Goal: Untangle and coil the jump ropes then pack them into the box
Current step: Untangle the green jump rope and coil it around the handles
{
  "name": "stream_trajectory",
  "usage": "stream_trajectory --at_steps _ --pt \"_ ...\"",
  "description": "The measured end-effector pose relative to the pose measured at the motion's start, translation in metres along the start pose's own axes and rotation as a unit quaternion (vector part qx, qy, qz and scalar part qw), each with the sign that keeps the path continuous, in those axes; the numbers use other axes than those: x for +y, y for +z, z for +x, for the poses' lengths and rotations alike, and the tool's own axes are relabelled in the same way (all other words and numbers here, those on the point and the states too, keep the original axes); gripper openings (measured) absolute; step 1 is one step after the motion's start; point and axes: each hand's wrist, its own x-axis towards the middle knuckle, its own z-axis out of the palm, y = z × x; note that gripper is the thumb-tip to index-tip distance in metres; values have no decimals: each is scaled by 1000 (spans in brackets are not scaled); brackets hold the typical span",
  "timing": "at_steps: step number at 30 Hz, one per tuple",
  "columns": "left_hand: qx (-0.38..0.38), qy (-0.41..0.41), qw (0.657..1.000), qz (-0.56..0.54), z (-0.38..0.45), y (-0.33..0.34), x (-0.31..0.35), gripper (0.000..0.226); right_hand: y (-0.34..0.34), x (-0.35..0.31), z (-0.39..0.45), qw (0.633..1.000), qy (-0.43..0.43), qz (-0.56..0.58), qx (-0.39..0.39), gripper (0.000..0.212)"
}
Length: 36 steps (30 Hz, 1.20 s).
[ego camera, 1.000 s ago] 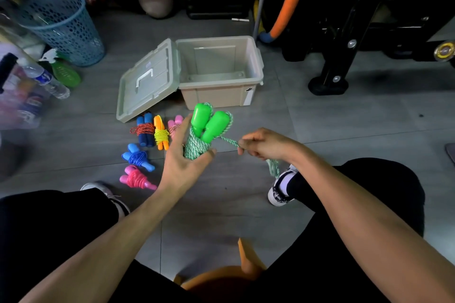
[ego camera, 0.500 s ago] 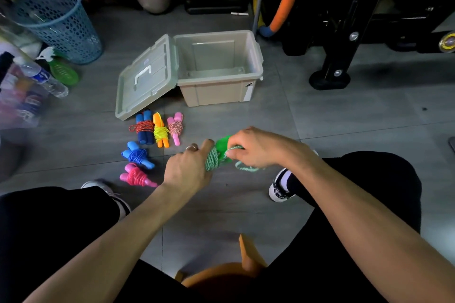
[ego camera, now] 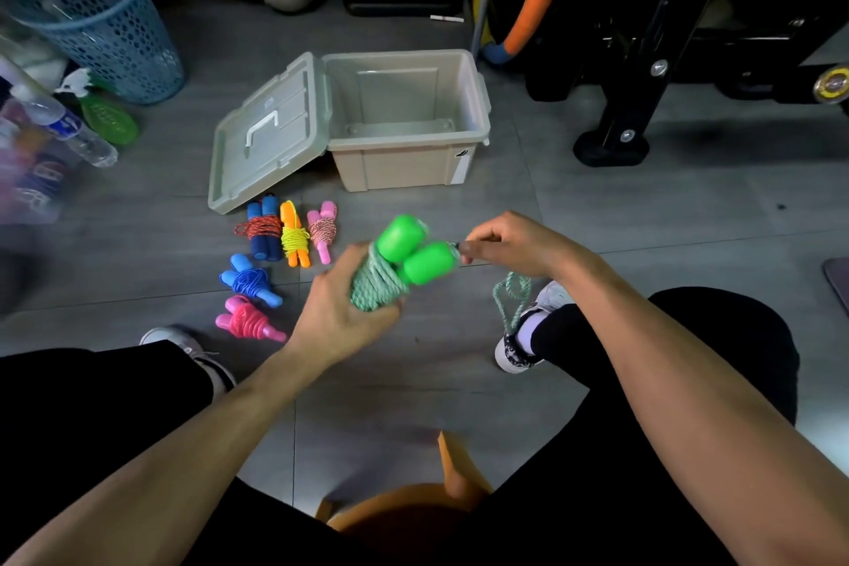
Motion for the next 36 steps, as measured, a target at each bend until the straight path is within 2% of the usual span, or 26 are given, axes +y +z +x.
stream_trajectory --at_steps 3,6,8,10,13,14,16,20,22,25,28,30,32,34,36 --pt "84 -92 985 -121 6 3 8 38 10 4 -4 1000 10 -22 -14 28" --pt "114 -169 966 -158 13 0 4 33 28 -3 -5 997 16 -59 -47 28" --pt "127 -208 962 -121 17 1 -2 42 43 -11 -6 992 13 -99 -77 31" --pt "130 -247 958 -72 19 1 -8 62 55 -23 -10 983 -1 -148 -107 33" --pt "61 -265 960 69 20 -1 -21 76 62 -43 -18 976 -43 -185 -108 33" --pt "11 -255 955 155 19 -2 -24 76 60 -51 -20 977 -51 -184 -96 31" --pt "-82 -220 918 320 15 1 -25 72 53 -63 -24 977 -54 -192 -80 28" --pt "-168 -104 832 519 6 19 -23 55 39 -74 -26 973 -70 -205 -83 28" --pt "-204 -37 809 550 1 26 -22 48 33 -77 -24 973 -80 -204 -69 26" --pt "-265 75 794 542 -4 27 -21 41 19 -77 -13 977 -87 -192 -28 24" --pt "-252 225 781 526 -9 23 -25 51 9 -66 7 982 -84 -169 -13 21" --pt "-230 288 799 475 -10 18 -31 64 10 -56 19 986 -76 -145 -20 21" --pt "-196 315 829 418 -10 12 -36 67 13 -44 28 990 -63 -120 -27 23" --pt "-146 285 886 335 -12 3 -35 63 14 -30 32 993 -45 -101 -28 24" --pt "-81 185 953 224 -14 -2 -27 53 16 -18 31 997 -30 -73 -27 26"
